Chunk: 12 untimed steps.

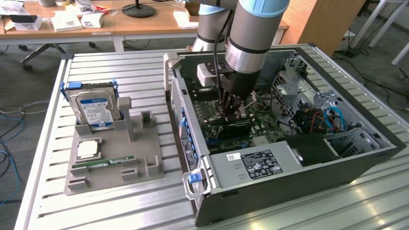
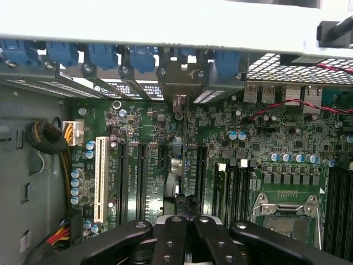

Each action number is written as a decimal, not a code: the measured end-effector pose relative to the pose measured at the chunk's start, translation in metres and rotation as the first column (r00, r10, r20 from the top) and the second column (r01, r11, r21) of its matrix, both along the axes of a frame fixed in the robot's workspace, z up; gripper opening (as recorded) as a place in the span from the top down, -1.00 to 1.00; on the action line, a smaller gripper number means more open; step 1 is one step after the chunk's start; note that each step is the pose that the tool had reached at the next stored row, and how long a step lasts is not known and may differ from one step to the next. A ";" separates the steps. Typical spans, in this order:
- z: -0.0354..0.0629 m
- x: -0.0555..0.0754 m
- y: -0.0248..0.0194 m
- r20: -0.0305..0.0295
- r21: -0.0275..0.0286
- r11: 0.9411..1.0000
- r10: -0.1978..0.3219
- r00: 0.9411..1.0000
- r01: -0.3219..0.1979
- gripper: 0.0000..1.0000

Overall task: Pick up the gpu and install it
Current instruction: 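Press down on the gpu until it lock into place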

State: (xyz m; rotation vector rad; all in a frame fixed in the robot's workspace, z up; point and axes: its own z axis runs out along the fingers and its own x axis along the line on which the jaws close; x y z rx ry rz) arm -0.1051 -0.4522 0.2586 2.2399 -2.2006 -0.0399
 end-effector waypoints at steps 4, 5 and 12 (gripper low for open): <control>0.0033 0.000 0.0004 0.002 0.003 1.000 0.000 1.000 0.000 0.79; 0.0055 0.000 0.0003 0.002 0.003 1.000 0.000 1.000 0.000 0.79; 0.0216 0.000 0.0000 0.000 0.000 1.000 0.000 1.000 0.000 0.79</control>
